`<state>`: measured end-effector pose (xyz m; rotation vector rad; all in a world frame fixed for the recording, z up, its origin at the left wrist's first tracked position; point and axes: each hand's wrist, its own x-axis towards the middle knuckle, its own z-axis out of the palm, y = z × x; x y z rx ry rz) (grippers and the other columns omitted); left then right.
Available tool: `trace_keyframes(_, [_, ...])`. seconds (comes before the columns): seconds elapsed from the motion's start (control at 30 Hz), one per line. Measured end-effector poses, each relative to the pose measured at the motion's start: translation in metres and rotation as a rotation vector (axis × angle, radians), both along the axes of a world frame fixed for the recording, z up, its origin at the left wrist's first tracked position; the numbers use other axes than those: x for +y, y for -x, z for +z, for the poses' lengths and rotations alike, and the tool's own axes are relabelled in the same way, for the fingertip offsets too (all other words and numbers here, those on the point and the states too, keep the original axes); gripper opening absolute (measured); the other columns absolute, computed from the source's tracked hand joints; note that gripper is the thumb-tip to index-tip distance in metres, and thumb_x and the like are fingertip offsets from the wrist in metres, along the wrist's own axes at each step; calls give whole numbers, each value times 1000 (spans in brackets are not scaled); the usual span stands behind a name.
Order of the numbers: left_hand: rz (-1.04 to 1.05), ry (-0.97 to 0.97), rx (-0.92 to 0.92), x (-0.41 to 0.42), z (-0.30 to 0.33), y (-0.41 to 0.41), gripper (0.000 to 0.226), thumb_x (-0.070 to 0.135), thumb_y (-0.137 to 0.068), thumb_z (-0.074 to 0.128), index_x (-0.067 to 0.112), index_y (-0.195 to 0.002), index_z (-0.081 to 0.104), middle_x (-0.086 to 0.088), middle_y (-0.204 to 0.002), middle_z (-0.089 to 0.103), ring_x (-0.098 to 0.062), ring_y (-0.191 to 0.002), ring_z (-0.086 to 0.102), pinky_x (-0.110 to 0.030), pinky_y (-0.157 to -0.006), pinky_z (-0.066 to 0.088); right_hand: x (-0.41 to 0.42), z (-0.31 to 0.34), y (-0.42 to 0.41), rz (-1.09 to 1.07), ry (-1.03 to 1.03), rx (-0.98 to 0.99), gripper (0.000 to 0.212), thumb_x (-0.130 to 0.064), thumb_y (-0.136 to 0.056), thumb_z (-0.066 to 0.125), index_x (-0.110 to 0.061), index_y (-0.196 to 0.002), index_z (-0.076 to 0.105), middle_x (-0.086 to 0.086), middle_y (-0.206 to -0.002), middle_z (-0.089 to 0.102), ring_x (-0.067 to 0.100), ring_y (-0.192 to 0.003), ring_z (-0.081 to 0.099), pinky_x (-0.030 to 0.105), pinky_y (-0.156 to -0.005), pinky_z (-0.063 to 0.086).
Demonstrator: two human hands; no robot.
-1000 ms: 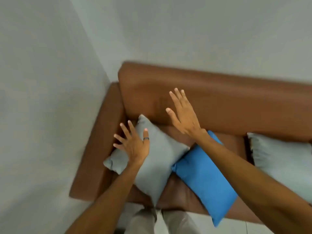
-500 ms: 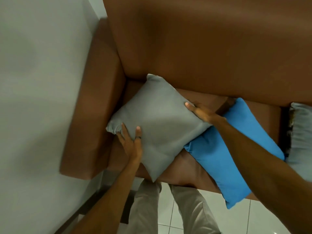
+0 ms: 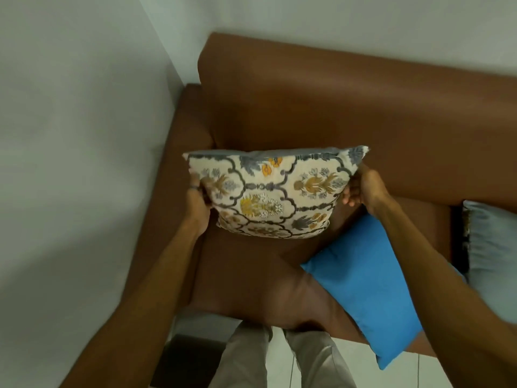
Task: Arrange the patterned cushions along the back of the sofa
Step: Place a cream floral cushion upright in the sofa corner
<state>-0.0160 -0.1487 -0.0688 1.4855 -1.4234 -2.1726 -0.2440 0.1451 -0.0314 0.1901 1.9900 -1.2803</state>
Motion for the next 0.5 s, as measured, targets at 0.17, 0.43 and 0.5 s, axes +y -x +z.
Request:
trace_keyframes(0.17, [-41,179,65,-25,-2,53,32,56,-106,48,35,-117,70,27,-96,81,12,-85,74,-13,-67,57,-15,-22,5,-304,18,142,71,-64,-105,46,-1,-104,77,18,-80,74,17,-73,64,46,-73,60])
trace_keyframes(0.43, [90,145,75,-62,-1,102,35,37,-100,70,15,-127,75,1,-103,83,-18,-105,79,-33,-84,66,-31,-17,27,-443,188,155,21,-22,-107,62,-24,-92,78,-15,-77,79,1,-74,70,23,-75,57])
trace_keyframes(0.5, [118,173,126,-61,1,105,21,35,-97,74,20,-112,79,5,-95,85,-11,-92,81,-28,-76,66,-29,-15,33,-540,173,235,23,-15,-104,66,-23,-87,79,-19,-64,75,-6,-62,67,17,-65,57])
